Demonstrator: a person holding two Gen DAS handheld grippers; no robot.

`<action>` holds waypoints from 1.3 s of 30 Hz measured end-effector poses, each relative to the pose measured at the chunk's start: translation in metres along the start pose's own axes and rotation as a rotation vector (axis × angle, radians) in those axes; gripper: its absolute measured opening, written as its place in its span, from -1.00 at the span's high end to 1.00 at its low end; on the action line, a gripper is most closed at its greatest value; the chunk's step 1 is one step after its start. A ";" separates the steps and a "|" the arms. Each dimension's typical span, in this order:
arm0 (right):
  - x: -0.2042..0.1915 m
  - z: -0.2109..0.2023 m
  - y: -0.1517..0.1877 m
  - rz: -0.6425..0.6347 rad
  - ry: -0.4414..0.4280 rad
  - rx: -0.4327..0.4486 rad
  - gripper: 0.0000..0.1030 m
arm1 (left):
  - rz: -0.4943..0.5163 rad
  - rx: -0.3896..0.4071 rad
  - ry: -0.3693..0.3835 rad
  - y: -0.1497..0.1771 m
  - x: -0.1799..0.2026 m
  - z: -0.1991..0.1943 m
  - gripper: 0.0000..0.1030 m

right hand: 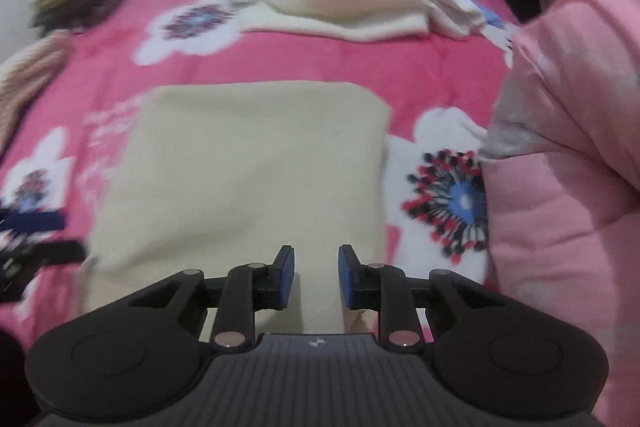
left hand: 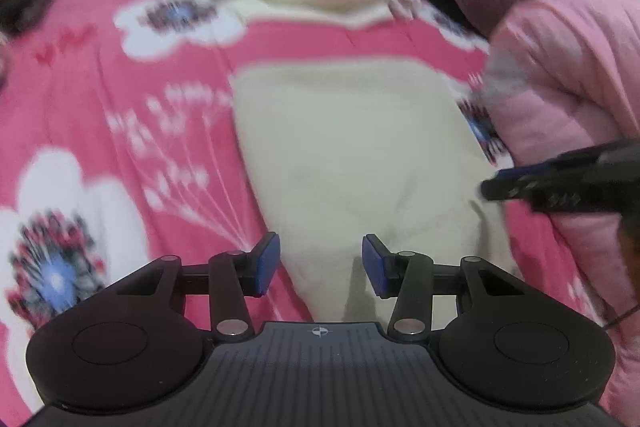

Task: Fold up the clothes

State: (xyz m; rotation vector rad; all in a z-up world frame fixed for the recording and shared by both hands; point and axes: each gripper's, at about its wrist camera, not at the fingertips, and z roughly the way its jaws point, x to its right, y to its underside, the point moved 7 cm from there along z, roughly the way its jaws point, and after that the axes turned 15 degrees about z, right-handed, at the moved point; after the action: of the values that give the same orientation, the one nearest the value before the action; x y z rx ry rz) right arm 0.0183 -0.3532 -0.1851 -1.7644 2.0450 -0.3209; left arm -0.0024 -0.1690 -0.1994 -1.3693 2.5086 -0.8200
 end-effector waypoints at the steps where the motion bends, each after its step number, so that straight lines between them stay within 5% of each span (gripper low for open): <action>1: -0.003 0.007 0.010 -0.007 -0.001 -0.028 0.51 | -0.007 -0.026 0.014 0.006 0.004 0.009 0.09; 3: -0.004 0.036 0.033 -0.030 0.030 -0.083 0.52 | -0.048 -0.036 0.013 0.016 0.004 0.022 -0.12; 6: 0.005 0.043 0.042 0.043 0.010 -0.091 0.52 | -0.132 -0.014 0.034 0.021 -0.004 0.013 -0.11; 14: 0.007 0.040 0.073 0.033 0.047 -0.190 0.56 | -0.084 -0.047 0.025 0.040 0.006 0.012 -0.12; 18: 0.008 0.030 0.070 0.075 0.058 -0.187 0.55 | -0.054 -0.037 0.007 0.043 0.005 0.007 -0.13; 23: -0.017 -0.002 0.051 0.067 -0.028 -0.097 0.55 | -0.067 -0.049 0.011 0.050 0.006 0.007 -0.13; 26: -0.007 0.041 0.082 0.029 0.079 -0.219 0.55 | -0.039 -0.051 0.002 0.052 0.009 0.007 -0.14; 30: -0.008 0.023 0.070 0.076 0.083 -0.210 0.54 | -0.070 -0.030 -0.007 0.052 0.005 -0.003 -0.14; 35: -0.025 -0.007 0.045 0.084 0.052 -0.076 0.54 | -0.058 -0.013 -0.094 0.041 -0.001 -0.031 -0.10; 39: -0.028 0.011 0.058 0.126 0.097 -0.091 0.54 | -0.084 0.019 -0.185 0.021 -0.015 -0.071 -0.12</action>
State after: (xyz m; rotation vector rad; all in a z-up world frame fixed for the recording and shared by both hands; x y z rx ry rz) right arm -0.0245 -0.3149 -0.2157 -1.6920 2.2601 -0.2846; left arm -0.0376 -0.1205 -0.1530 -1.4800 2.3130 -0.6951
